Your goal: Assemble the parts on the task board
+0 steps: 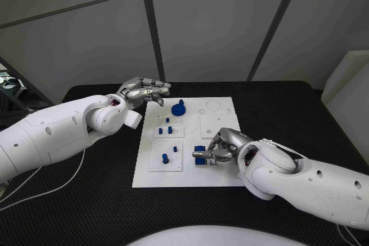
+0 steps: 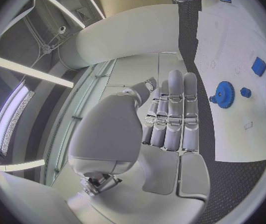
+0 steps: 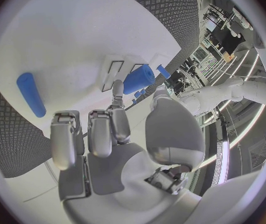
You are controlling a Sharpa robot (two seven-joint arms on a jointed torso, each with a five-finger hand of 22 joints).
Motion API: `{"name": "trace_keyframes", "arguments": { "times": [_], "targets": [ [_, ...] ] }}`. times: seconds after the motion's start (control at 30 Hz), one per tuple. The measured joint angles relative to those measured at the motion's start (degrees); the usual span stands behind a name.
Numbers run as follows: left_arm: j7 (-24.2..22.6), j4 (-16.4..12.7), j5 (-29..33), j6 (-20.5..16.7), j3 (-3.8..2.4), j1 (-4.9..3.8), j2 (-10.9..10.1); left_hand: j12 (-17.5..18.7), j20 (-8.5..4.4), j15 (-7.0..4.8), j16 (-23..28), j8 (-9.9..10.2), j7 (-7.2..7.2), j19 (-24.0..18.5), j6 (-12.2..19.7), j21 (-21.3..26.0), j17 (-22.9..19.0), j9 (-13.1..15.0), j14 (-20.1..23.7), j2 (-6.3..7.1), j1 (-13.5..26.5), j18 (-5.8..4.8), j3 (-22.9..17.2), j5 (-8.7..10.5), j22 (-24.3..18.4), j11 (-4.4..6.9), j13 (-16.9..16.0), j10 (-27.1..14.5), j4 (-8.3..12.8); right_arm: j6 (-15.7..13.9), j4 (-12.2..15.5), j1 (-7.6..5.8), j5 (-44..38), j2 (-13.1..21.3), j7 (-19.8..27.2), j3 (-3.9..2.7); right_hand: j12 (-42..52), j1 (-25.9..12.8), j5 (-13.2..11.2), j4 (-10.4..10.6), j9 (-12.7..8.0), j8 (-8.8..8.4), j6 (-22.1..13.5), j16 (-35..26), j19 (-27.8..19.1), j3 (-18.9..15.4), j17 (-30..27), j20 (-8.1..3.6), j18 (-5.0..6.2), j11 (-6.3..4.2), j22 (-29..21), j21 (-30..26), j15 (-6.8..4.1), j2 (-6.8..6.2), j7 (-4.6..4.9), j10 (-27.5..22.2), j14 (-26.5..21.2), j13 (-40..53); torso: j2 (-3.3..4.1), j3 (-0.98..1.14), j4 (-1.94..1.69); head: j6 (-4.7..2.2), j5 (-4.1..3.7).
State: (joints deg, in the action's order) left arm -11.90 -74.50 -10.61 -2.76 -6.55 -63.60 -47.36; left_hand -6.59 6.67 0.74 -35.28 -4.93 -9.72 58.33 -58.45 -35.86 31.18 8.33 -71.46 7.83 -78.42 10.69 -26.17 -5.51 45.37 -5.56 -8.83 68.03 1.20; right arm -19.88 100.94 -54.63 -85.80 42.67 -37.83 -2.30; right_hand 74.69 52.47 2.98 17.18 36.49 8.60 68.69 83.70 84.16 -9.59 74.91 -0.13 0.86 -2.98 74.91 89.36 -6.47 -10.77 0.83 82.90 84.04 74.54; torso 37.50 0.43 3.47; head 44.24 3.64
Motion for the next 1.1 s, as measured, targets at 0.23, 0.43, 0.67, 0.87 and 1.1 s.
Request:
{"name": "trace_keyframes", "arguments": {
  "times": [0.23,0.43,0.67,0.87,1.1],
  "targets": [
    [0.02,0.00,0.00,0.00,0.00,0.00,-0.02,0.00,0.00,0.00,0.00,0.00,0.00,0.00,0.00,0.00,0.00,0.00,0.00,0.00,0.00,0.00,0.00,0.00,0.00,0.00,0.00,0.00,0.00,-0.51,0.18,0.00,-0.31,-0.05,-0.19,0.00,-0.22,-1.50,0.00,-0.08,0.65,0.00,-0.07,-0.22,0.00,-0.47,0.00,0.00,0.00,0.00,0.00,0.00,0.00,-0.20,0.08,0.00,0.00,-0.17,-0.01,0.03,0.03,-0.14,0.04],
    [0.02,0.01,0.00,-0.01,0.00,0.00,-0.05,0.00,0.00,0.00,0.00,0.00,0.00,0.00,0.00,0.00,0.00,-0.01,0.00,0.00,0.00,0.00,0.00,0.00,0.00,0.00,0.01,0.00,0.00,-0.79,0.87,0.00,-0.76,0.54,0.00,0.00,-0.22,8.93,0.38,-1.86,1.89,-0.32,-0.07,-0.22,0.00,3.42,0.00,0.00,0.01,0.00,0.00,0.00,0.00,3.68,0.07,0.00,0.00,-0.02,-0.01,0.05,0.03,-0.26,0.13],
    [0.02,0.03,0.00,-0.01,0.00,0.00,-0.06,0.00,0.00,0.00,0.00,0.00,0.00,0.00,0.00,0.00,0.00,-0.01,0.00,0.00,0.00,0.00,0.00,0.00,0.01,0.00,0.01,0.00,0.00,-0.59,1.72,0.00,-1.12,1.52,0.73,0.00,-0.47,13.36,2.18,-3.53,2.72,-0.34,-0.07,-0.22,0.00,3.78,0.00,0.01,0.00,0.01,0.00,0.00,0.00,4.53,0.08,0.00,0.00,0.05,-0.03,0.04,0.07,-0.31,0.15],
    [0.02,0.09,0.00,-0.01,0.00,0.00,-0.06,0.00,0.00,0.00,0.00,0.00,0.00,0.00,0.00,0.00,0.01,-0.01,0.00,0.00,0.00,0.00,0.00,0.00,0.01,0.00,0.01,0.00,0.00,-0.57,2.11,0.01,-1.30,1.99,1.25,0.01,-0.47,13.36,2.18,-3.22,3.03,-0.63,-0.07,-0.22,0.00,3.47,0.04,0.01,0.00,0.01,0.00,0.00,0.01,4.54,0.08,0.00,0.00,0.12,-0.03,0.04,0.09,-0.39,0.15],
    [0.03,0.12,0.00,-0.01,0.00,0.00,-0.02,0.00,0.00,0.00,0.00,0.00,0.00,0.00,0.00,0.00,0.01,-0.02,0.00,0.00,0.00,0.00,0.00,0.00,0.01,0.00,0.02,0.00,0.00,-0.58,1.82,0.01,-1.39,1.94,1.40,0.01,-0.46,13.36,2.18,-3.22,3.23,-0.63,-0.07,-0.22,0.00,3.47,0.04,0.01,0.01,0.01,0.00,0.00,0.01,4.53,0.07,0.00,0.00,0.18,-0.03,0.01,0.08,-0.48,0.02]
  ]
}}
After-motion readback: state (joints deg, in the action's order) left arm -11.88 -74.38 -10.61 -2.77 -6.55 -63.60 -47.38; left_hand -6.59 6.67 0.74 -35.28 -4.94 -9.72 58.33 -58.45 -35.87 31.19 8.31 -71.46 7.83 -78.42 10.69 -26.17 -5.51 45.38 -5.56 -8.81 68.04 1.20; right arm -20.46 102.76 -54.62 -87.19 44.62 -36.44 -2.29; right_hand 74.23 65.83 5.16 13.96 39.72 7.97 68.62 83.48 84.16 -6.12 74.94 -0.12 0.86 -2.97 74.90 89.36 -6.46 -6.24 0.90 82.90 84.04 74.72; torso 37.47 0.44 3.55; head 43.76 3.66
